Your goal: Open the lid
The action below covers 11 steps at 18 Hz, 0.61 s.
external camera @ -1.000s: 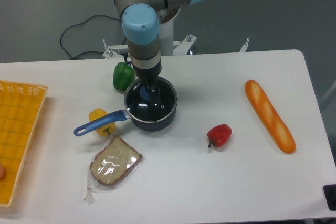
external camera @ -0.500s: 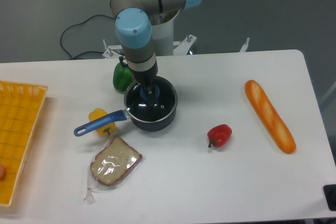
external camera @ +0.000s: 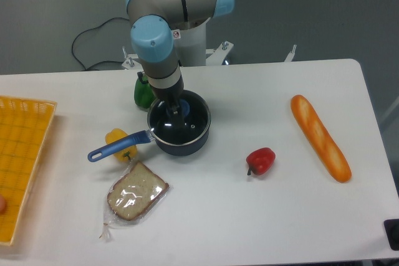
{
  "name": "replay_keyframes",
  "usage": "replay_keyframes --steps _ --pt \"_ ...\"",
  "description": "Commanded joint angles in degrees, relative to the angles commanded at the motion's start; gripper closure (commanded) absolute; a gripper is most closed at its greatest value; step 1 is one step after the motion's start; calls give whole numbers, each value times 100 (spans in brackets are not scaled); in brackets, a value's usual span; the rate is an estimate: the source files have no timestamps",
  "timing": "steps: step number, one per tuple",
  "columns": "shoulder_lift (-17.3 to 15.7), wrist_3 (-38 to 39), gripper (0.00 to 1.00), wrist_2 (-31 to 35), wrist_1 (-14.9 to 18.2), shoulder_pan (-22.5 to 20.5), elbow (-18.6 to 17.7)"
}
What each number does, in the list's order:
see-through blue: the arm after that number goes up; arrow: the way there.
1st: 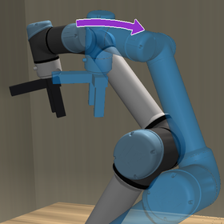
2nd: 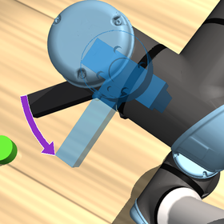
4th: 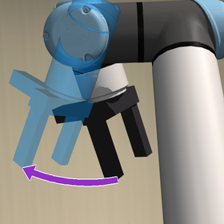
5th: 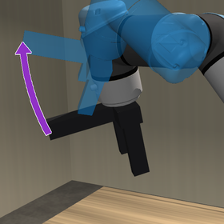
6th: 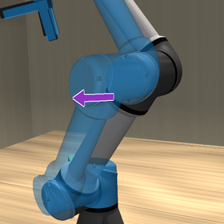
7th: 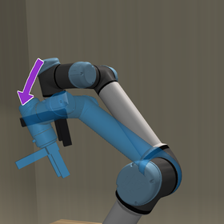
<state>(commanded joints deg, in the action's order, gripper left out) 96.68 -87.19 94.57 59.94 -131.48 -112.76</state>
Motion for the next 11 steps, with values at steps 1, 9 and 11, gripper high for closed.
replay_keyframes --steps 1,9,11 --pt "9 9 0 -9 0 0 -9" --pt "61 0 0 -35 18 0 -44" --pt "70 -8 0 -53 26 0 -35"
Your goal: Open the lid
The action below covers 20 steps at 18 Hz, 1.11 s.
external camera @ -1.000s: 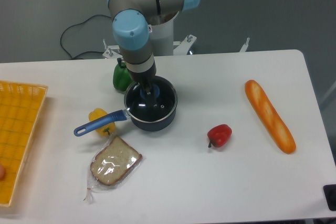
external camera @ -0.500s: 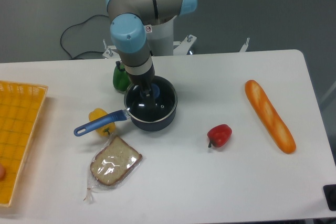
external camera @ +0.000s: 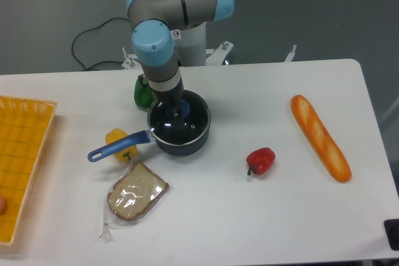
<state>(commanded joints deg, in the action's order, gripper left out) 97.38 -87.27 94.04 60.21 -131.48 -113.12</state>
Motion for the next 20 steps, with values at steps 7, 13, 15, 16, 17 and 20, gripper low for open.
replay_keyframes --steps 7,13,15,16,17,20 --pt "0 9 0 -9 9 -18 9" --pt "-53 420 0 9 44 -53 0" --pt "-53 641 0 17 44 -27 -9" --pt "-61 642 0 17 53 -26 -9" --pt "-62 650 0 9 53 -35 -9" --pt "-62 650 0 9 88 -35 -18"
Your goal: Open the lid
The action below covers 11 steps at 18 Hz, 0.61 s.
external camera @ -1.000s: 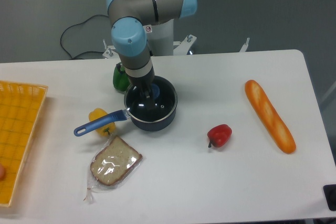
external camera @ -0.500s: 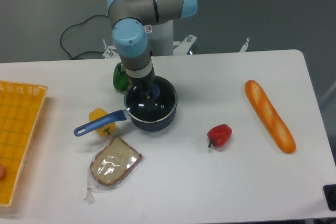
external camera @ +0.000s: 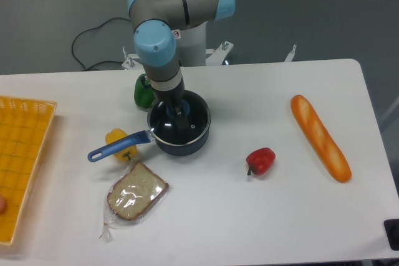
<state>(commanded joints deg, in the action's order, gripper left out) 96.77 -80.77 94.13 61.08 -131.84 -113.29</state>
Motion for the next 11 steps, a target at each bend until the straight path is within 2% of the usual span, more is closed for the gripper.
replay_keyframes --steps 11 --pt "9 -97 0 26 -9 -18 -18"
